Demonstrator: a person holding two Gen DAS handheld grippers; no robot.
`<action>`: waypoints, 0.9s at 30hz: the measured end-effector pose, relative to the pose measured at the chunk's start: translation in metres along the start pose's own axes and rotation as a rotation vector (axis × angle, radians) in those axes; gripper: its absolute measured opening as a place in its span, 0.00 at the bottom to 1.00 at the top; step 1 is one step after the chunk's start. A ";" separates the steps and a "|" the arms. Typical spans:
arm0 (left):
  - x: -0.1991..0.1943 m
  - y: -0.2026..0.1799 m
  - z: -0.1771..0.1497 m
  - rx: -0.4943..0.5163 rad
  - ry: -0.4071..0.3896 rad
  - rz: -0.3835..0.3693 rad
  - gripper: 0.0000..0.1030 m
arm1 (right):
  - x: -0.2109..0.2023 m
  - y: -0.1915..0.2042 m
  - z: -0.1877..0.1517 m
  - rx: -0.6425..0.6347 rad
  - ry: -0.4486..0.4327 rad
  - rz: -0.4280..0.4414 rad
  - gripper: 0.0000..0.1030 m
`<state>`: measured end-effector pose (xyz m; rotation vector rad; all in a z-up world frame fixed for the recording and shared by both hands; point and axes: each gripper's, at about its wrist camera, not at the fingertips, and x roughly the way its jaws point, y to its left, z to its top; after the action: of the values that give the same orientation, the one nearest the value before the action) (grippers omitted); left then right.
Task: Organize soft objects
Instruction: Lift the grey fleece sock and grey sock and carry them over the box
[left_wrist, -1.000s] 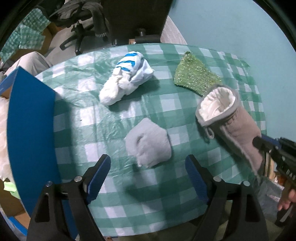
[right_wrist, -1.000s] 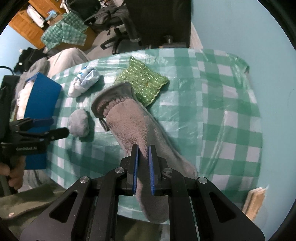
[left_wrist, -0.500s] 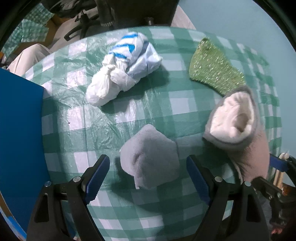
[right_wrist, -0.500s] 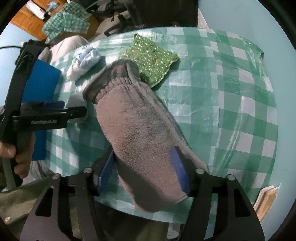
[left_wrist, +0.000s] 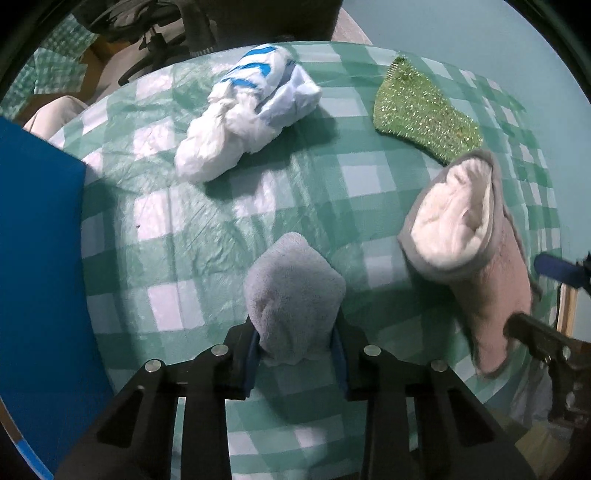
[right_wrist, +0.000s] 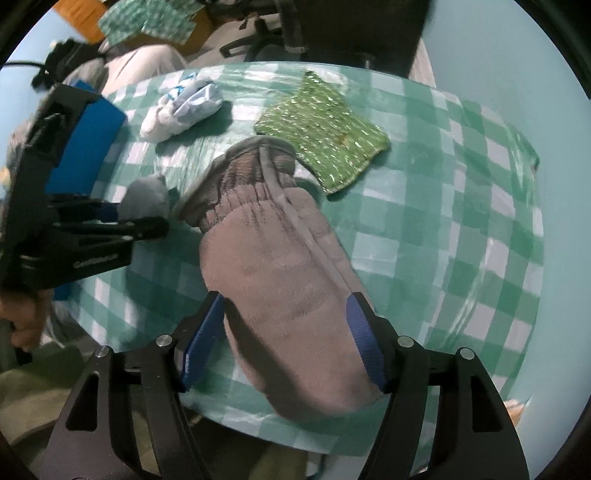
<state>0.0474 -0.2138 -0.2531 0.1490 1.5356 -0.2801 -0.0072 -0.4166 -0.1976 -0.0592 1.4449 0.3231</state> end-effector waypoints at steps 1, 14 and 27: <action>-0.001 0.003 -0.004 -0.003 -0.001 -0.001 0.32 | 0.002 0.002 0.002 -0.016 0.006 -0.005 0.67; -0.011 0.036 -0.042 -0.037 -0.015 0.005 0.32 | 0.049 0.010 0.018 -0.126 0.102 -0.046 0.72; -0.041 0.046 -0.052 -0.005 -0.049 0.024 0.32 | 0.051 0.028 0.010 -0.097 0.078 -0.049 0.27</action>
<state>0.0088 -0.1525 -0.2182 0.1550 1.4847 -0.2589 0.0005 -0.3784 -0.2423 -0.1872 1.5024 0.3541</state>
